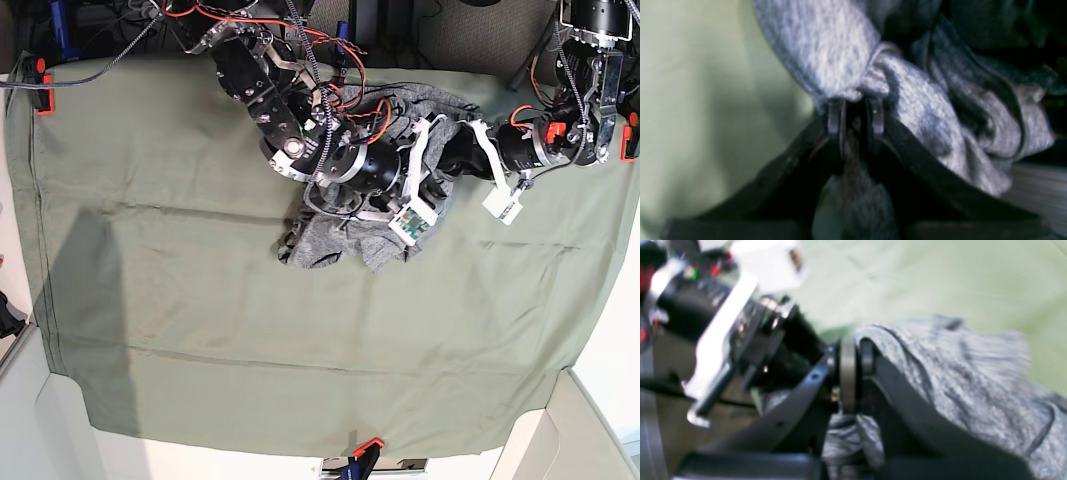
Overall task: Fold the T-shirt properly
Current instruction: 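Grasp the shirt end with the right gripper and fold it toward the left gripper, then release the shirt and lift the right gripper away from the bundle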
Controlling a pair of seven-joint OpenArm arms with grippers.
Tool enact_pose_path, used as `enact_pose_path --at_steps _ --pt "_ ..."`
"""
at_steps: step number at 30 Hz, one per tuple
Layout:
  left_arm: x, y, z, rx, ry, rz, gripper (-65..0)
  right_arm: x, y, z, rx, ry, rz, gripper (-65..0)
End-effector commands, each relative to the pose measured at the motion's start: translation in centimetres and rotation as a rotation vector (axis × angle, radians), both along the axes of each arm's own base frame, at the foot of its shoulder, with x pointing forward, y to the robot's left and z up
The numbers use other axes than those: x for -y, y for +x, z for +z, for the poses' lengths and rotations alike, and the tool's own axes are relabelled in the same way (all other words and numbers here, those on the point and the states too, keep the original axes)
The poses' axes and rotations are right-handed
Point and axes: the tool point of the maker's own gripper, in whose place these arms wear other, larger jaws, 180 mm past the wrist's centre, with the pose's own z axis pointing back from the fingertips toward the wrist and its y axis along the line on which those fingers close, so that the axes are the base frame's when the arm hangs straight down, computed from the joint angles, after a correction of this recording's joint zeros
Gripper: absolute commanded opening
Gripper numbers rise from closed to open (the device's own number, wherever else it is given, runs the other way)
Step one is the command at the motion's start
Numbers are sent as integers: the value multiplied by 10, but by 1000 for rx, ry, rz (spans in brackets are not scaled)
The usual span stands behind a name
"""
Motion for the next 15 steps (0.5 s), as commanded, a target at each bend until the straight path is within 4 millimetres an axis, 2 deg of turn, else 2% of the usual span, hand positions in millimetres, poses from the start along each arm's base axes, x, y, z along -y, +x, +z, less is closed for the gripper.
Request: enact_pose_path --at_steps 1,6,8,10,12,13,15 --pt "-10 7 15 28 11 -11 -541 -14 0 18 37 49 30 -650" --pt "-36 8 32 17 38 -11 -411 -34 -20 18 63 37 122 -650" --pt "-48 12 38 30 62 1 -394 -38 -27 18 61 41 142 -649" --pt "-58 16 44 47 76 19 -394 -40 -31 18 54 47 154 -481" --pt "-65 20 50 66 81 41 -394 -42 -33 19 46 56 158 -364" --pt "-68 22 53 76 81 52 -394 -42 -33 19 46 56 158 -337" --pt "-73 25 56 89 84 67 -394 -42 -32 20 49 57 158 -333"
